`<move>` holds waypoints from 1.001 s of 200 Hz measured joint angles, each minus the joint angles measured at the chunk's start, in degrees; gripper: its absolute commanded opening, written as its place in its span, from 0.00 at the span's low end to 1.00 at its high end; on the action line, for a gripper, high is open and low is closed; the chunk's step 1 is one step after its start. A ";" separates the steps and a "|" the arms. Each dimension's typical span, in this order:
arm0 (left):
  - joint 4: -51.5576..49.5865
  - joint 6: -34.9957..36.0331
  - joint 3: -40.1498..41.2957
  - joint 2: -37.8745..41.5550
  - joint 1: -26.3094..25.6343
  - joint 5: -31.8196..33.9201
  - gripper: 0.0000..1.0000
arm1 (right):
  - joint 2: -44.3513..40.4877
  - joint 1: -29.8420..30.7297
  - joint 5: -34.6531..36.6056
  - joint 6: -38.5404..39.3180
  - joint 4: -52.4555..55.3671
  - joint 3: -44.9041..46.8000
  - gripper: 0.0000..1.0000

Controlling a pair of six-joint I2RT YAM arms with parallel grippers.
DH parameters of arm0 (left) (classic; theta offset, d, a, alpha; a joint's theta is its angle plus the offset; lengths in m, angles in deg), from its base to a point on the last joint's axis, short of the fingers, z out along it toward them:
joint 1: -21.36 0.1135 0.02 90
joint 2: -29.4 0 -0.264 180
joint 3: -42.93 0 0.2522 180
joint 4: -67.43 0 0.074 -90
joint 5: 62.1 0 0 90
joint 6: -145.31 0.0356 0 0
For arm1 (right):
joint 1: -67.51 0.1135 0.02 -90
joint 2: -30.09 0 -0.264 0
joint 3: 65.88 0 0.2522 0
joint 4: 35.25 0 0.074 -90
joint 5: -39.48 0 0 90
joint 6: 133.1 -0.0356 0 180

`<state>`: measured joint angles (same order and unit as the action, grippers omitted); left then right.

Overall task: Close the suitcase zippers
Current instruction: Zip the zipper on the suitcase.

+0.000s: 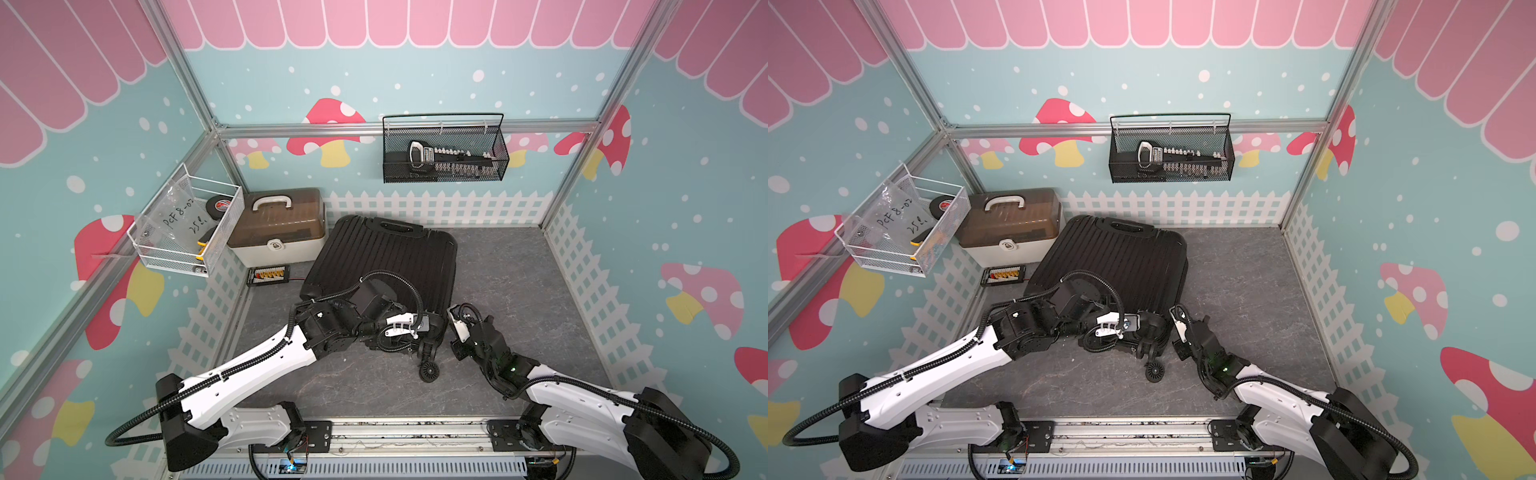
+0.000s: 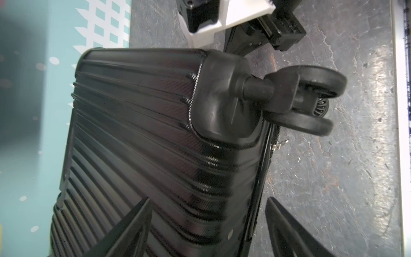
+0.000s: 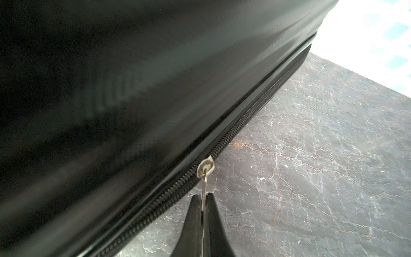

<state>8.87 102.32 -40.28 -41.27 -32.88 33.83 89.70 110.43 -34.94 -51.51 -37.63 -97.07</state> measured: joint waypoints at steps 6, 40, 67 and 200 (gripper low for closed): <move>0.57 0.50 -0.02 -0.35 -0.22 0.13 0.81 | -0.09 0.00 -0.04 0.00 0.00 0.09 0.00; 2.10 2.71 -0.02 -4.07 -0.66 0.46 0.81 | -1.07 0.11 -0.48 0.00 0.33 0.55 0.00; 2.34 3.58 -0.02 -6.03 -0.66 0.07 0.81 | -2.58 0.22 -1.27 -0.02 1.38 0.92 0.00; 5.73 -5.73 -7.74 -15.69 1.20 0.96 0.80 | -10.05 0.11 -4.72 -1.18 5.35 3.93 0.00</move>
<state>14.59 96.59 -48.02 -56.97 -31.68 34.79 79.65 110.53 -39.67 -52.69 -32.28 -93.14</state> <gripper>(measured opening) 0.803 0.049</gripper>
